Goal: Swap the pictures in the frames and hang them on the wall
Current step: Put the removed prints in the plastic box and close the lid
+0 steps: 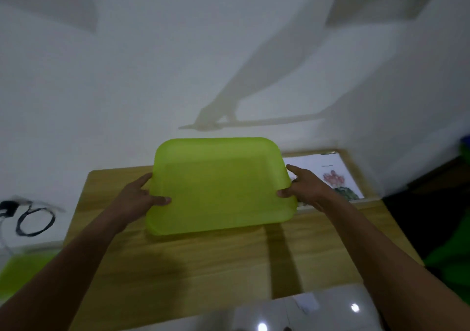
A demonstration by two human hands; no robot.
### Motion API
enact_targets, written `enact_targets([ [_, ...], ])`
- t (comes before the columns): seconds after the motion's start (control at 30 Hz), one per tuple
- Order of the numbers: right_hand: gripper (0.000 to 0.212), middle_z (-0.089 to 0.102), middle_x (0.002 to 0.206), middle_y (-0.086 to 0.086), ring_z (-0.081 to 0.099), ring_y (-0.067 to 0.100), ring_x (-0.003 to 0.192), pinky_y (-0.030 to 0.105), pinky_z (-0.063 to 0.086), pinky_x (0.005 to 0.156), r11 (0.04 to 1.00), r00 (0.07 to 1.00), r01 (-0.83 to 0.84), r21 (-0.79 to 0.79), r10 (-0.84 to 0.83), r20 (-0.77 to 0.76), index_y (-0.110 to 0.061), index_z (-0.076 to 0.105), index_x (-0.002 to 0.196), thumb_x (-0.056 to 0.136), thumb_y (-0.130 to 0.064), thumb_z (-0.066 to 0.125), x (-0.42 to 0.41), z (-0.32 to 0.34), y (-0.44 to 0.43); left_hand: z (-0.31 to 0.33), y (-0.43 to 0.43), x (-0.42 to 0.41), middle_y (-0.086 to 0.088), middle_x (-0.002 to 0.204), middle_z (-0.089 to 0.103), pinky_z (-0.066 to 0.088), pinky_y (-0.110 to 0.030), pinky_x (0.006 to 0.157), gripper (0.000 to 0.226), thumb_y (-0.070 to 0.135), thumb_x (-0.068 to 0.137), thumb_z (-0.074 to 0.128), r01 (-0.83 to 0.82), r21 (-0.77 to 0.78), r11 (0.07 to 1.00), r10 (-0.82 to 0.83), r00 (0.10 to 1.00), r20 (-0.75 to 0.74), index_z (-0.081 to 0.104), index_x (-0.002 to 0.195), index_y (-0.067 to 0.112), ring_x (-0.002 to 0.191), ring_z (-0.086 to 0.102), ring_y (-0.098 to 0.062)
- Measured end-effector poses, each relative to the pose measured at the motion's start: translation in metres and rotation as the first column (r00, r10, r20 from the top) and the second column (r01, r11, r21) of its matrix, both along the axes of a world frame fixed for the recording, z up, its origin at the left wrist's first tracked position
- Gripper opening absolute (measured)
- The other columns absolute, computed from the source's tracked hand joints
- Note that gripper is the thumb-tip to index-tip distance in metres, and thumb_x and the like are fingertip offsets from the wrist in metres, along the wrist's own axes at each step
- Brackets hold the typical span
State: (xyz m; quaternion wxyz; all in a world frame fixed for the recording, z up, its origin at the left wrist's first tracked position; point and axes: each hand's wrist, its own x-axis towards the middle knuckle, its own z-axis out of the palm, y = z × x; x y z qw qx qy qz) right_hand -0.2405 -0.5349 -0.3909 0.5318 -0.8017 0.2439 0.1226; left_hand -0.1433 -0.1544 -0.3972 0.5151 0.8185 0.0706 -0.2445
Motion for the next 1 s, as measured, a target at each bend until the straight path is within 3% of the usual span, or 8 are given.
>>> enact_targets([
  [0.13,0.076,0.068,0.092,-0.005,0.066,0.017,0.086,0.025,0.052,0.062,0.999,0.999,0.049,0.012,-0.049,-0.007,-0.030,0.052,0.136,0.074,0.004,0.079,-0.028,0.008,-0.064,0.004,-0.064,-0.012,-0.009,0.102,0.072,0.052,-0.031,0.063,0.096,0.008,0.065,0.086,0.038,-0.026,0.999,-0.036,0.998,0.045,0.039,0.146,0.028,0.084,0.068,-0.017],
  [0.23,0.071,0.065,0.115,0.000,0.064,0.023,0.105,0.037,0.058,0.073,0.993,0.994,0.105,0.053,-0.104,-0.026,-0.033,0.057,0.127,0.073,0.009,0.076,-0.045,0.008,-0.115,0.001,-0.121,-0.028,-0.011,0.103,0.071,0.055,-0.036,0.072,0.100,0.008,0.063,0.088,0.046,-0.035,0.998,-0.044,0.998,0.051,0.037,0.148,0.025,0.086,0.068,-0.021],
  [0.3,0.072,0.065,0.121,0.004,0.064,0.025,0.107,0.044,0.058,0.083,0.993,0.993,0.110,0.041,-0.108,-0.047,-0.033,0.057,0.128,0.072,0.008,0.076,-0.052,0.005,-0.150,-0.004,-0.158,-0.040,-0.011,0.102,0.070,0.056,-0.040,0.080,0.105,0.011,0.057,0.091,0.038,-0.024,0.999,-0.036,0.998,0.057,0.038,0.147,0.025,0.088,0.068,-0.024],
  [0.47,0.074,0.061,0.128,0.008,0.063,0.027,0.107,0.039,0.055,0.081,0.989,0.988,0.145,-0.016,-0.146,-0.054,-0.022,0.045,0.144,0.079,-0.008,0.079,-0.059,-0.002,-0.225,-0.012,-0.242,-0.058,-0.005,0.086,0.069,0.053,-0.032,0.071,0.094,0.002,0.064,0.086,0.002,-0.008,1.000,-0.001,0.998,0.059,0.041,0.145,0.020,0.077,0.066,-0.019],
  [0.57,0.069,0.062,0.122,0.010,0.062,0.027,0.104,0.038,0.052,0.085,0.990,0.991,0.128,-0.066,-0.130,-0.029,-0.014,0.047,0.141,0.080,-0.013,0.080,-0.057,-0.012,-0.260,-0.023,-0.285,-0.059,-0.006,0.094,0.068,0.051,-0.030,0.072,0.091,0.002,0.066,0.083,-0.003,0.010,1.000,0.003,0.998,0.060,0.041,0.145,0.020,0.082,0.066,-0.020],
  [0.7,0.075,0.061,0.125,0.014,0.062,0.031,0.109,0.036,0.052,0.083,0.989,0.991,0.113,-0.091,-0.119,-0.066,-0.013,0.046,0.143,0.077,-0.014,0.083,-0.048,-0.035,-0.296,-0.040,-0.328,-0.059,-0.007,0.113,0.065,0.052,-0.033,0.084,0.086,0.002,0.068,0.082,-0.028,0.080,0.996,0.023,0.997,0.069,0.044,0.143,0.020,0.091,0.062,-0.021],
  [0.8,0.076,0.062,0.128,0.014,0.063,0.031,0.111,0.043,0.054,0.091,0.988,0.992,0.093,-0.120,-0.103,-0.075,-0.015,0.049,0.141,0.074,-0.017,0.085,-0.037,-0.056,-0.317,-0.049,-0.349,-0.056,-0.018,0.126,0.060,0.049,-0.035,0.091,0.091,0.006,0.067,0.084,-0.049,0.179,0.983,0.034,0.996,0.081,0.040,0.146,0.017,0.104,0.057,-0.021],
  [1.0,0.070,0.063,0.123,0.014,0.064,0.031,0.105,0.043,0.054,0.091,0.989,0.993,0.072,-0.129,-0.083,-0.082,-0.016,0.051,0.138,0.076,-0.018,0.083,-0.030,-0.082,-0.339,-0.067,-0.368,-0.047,-0.018,0.120,0.056,0.051,-0.046,0.092,0.096,0.021,0.064,0.087,0.004,0.324,0.946,-0.034,0.996,0.087,0.038,0.147,0.022,0.111,0.055,-0.034],
])
